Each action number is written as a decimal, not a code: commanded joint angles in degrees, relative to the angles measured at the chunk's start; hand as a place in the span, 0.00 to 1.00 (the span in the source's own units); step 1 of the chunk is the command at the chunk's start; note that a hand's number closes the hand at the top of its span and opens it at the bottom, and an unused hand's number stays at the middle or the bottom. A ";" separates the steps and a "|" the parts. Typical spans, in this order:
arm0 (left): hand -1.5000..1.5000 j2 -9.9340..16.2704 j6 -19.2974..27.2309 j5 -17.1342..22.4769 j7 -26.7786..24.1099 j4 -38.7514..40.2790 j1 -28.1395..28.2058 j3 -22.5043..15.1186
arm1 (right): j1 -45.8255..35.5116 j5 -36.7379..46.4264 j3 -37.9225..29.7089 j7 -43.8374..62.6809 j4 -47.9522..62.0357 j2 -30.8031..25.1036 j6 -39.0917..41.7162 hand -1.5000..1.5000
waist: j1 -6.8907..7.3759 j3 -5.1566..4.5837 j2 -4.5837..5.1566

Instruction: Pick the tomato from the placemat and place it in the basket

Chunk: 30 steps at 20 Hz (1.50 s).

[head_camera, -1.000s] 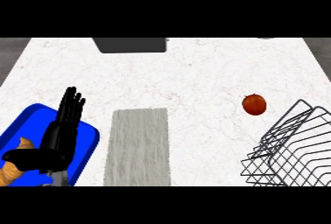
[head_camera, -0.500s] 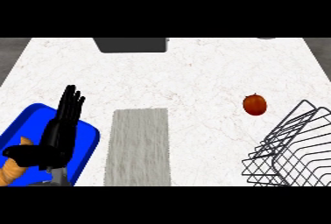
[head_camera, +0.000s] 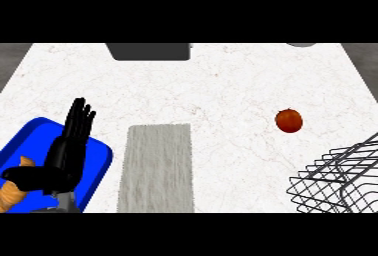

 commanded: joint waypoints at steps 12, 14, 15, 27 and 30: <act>0.50 0.70 -0.80 0.46 2.19 -0.63 -1.68 0.61 | 2.17 -11.12 -7.13 -4.92 7.10 -0.83 -17.71 0.00 | 0.20 1.24 0.42; 0.50 0.75 0.05 -0.26 3.26 -1.83 -1.85 0.62 | 4.21 -12.88 -10.66 -6.12 2.04 -3.56 -18.18 0.00 | 0.11 1.23 0.37; 0.50 -1.48 0.12 -0.99 -0.69 -0.98 2.51 -1.42 | 5.47 -12.01 -10.77 -7.27 2.30 -3.36 -21.25 0.00 | 0.05 1.21 0.28; 0.50 -1.07 1.18 -1.89 0.03 -1.99 2.17 -0.23 | 23.29 -12.99 -11.15 -9.34 -9.07 0.23 -32.35 0.00 | -1.57 1.18 -0.25; 0.50 -1.58 2.17 -2.19 1.53 -2.44 1.46 -0.41 | 24.20 -16.91 -11.68 -9.11 -12.20 -1.99 -35.68 0.00 | -2.74 1.28 -0.88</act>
